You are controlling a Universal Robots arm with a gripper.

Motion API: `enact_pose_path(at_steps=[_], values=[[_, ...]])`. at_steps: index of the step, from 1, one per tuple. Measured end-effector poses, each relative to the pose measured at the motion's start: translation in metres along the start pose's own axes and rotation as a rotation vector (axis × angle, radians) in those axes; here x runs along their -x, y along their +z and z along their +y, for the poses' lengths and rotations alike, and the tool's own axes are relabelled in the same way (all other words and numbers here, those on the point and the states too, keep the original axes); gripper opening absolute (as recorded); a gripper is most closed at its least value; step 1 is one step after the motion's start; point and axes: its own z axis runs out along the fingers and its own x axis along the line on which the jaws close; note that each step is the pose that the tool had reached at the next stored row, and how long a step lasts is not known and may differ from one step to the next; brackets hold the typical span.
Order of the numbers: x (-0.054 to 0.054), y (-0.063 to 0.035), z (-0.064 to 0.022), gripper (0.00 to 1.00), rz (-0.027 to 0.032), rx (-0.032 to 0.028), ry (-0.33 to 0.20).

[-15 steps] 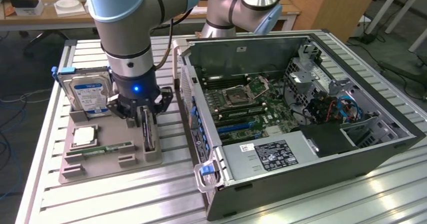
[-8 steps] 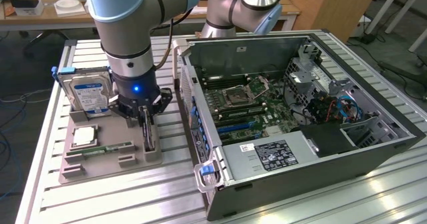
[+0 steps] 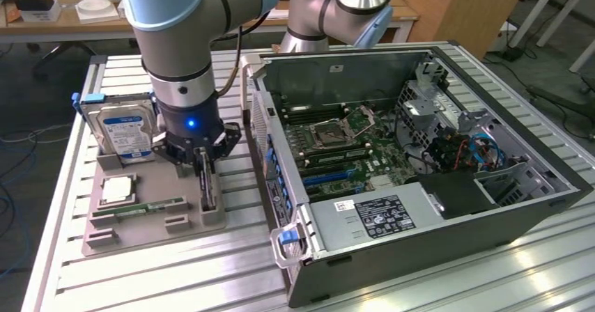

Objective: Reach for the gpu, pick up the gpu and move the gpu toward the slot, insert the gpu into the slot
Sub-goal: 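Pick up the gpu and move the gpu toward the slot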

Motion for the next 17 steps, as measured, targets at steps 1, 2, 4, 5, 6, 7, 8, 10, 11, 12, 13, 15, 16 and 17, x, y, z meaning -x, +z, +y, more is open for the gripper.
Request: enact_pose_path(at_steps=[1,2,4,5,6,7,8,10,11,12,13,15,16,17], values=[[0.0001,0.0,0.0,0.33,0.0001,0.0,0.0],[0.0001,0.0,0.0,0.33,0.0001,0.0,0.0],[0.0002,0.0,-0.0001,0.33,0.0002,0.0,0.0],[0.0002,0.0,-0.0001,0.33,0.0001,0.0,0.0],[0.0002,0.0,-0.0001,0.33,0.0002,0.0,0.0],[0.0002,0.0,-0.0001,0.33,0.0002,0.0,0.0],[0.0002,0.0,-0.0001,0.31,0.0002,0.0,0.0],[0.0002,0.0,-0.0001,0.27,0.0002,0.0,0.0],[0.0002,0.0,-0.0001,0.27,0.0002,0.0,0.0],[0.0002,0.0,-0.0001,0.27,0.0002,0.0,0.0],[0.0002,0.0,-0.0001,0.27,0.0002,0.0,0.0],[0.0002,0.0,-0.0001,0.27,0.0001,0.0,0.0],[0.0002,0.0,-0.0001,0.27,0.0002,0.0,0.0],[0.0002,0.0,-0.0001,0.27,0.0002,-0.0001,0.0]])
